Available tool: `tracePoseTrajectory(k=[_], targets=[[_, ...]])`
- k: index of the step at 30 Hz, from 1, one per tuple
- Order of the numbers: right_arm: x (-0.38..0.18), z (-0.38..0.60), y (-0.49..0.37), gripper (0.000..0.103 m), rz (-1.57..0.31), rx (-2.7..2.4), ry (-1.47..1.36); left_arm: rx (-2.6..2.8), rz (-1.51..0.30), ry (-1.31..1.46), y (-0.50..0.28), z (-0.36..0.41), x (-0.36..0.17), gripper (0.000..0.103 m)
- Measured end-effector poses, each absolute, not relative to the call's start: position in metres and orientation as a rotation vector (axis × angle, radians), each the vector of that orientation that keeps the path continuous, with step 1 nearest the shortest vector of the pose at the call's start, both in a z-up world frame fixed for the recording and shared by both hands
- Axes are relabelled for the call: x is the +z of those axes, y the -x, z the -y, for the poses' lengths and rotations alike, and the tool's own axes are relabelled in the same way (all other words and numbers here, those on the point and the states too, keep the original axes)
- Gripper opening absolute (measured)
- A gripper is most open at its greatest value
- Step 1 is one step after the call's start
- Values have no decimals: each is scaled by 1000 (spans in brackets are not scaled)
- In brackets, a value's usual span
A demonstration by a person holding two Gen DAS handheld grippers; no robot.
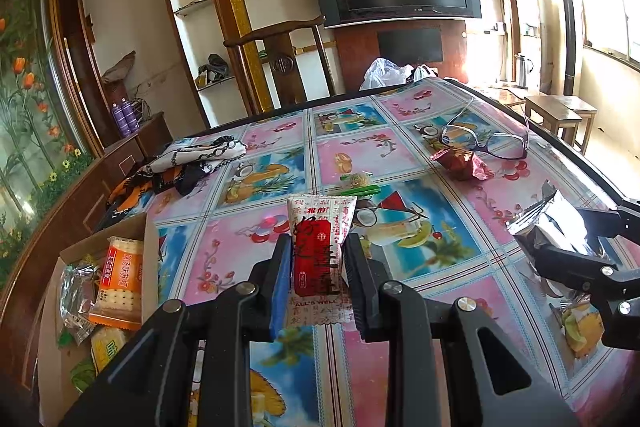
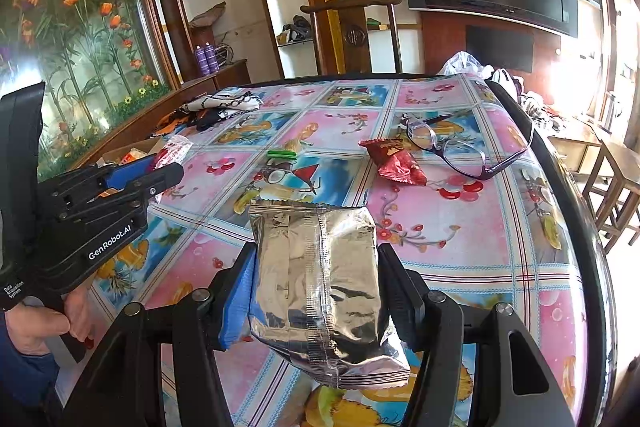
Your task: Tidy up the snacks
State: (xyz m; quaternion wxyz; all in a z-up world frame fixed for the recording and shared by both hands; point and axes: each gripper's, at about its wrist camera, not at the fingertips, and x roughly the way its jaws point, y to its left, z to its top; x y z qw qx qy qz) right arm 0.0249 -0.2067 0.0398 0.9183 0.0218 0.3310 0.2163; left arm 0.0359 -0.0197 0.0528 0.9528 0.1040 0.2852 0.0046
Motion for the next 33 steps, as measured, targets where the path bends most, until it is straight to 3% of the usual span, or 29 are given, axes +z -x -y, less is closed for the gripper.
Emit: tracePoseTrajectory(k=[33], targets=[[53,196,-9,63,-577,438,-153,-6,-476,-129,-14,-3,87,26]])
